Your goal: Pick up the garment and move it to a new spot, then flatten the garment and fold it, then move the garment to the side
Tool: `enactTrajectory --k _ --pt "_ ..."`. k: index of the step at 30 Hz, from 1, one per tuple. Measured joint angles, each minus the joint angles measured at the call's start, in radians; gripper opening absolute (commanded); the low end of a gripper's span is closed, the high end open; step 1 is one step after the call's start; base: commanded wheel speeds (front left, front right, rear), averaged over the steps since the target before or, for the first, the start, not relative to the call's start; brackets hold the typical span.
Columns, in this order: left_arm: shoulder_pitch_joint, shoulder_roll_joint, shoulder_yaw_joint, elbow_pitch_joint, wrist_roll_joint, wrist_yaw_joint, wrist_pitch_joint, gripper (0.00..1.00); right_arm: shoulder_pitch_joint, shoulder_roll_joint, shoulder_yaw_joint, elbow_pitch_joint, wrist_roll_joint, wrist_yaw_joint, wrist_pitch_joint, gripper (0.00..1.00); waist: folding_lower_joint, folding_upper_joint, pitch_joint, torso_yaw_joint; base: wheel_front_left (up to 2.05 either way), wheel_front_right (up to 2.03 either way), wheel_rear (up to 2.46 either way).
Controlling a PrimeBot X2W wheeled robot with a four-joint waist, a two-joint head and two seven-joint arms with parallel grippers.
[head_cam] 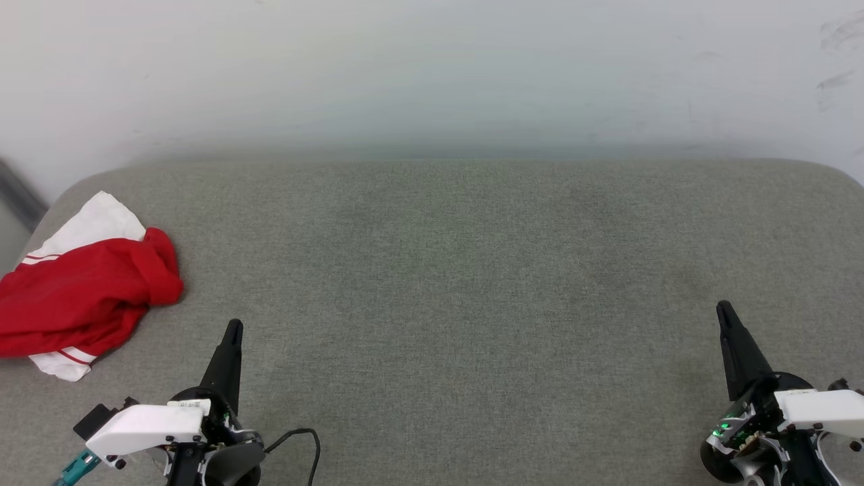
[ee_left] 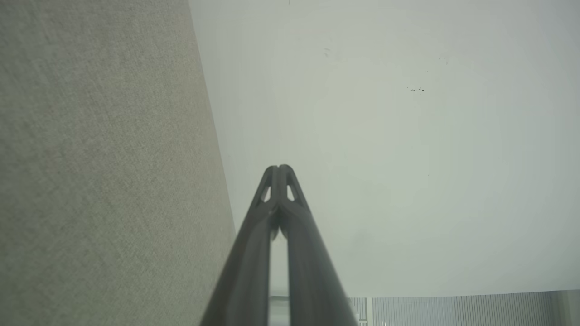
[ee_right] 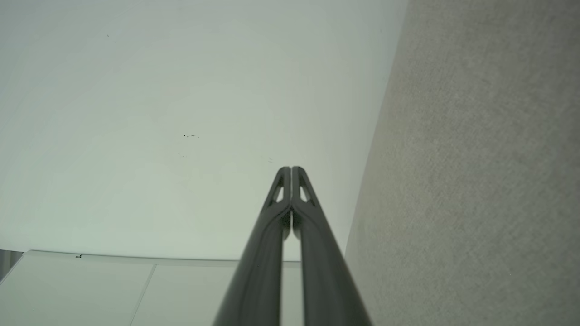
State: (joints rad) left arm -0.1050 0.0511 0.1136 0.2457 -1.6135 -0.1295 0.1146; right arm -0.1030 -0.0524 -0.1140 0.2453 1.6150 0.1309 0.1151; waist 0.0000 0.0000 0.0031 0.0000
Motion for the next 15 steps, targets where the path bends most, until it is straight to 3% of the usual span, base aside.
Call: enactTrajectory --k 15 --pt "0.0 0.0 0.0 0.0 0.0 0.0 0.0 0.0 0.0 0.0 0.0 0.0 0.0 0.0 0.0 0.0 0.0 0.0 0.0 0.0 0.0 0.0 0.0"
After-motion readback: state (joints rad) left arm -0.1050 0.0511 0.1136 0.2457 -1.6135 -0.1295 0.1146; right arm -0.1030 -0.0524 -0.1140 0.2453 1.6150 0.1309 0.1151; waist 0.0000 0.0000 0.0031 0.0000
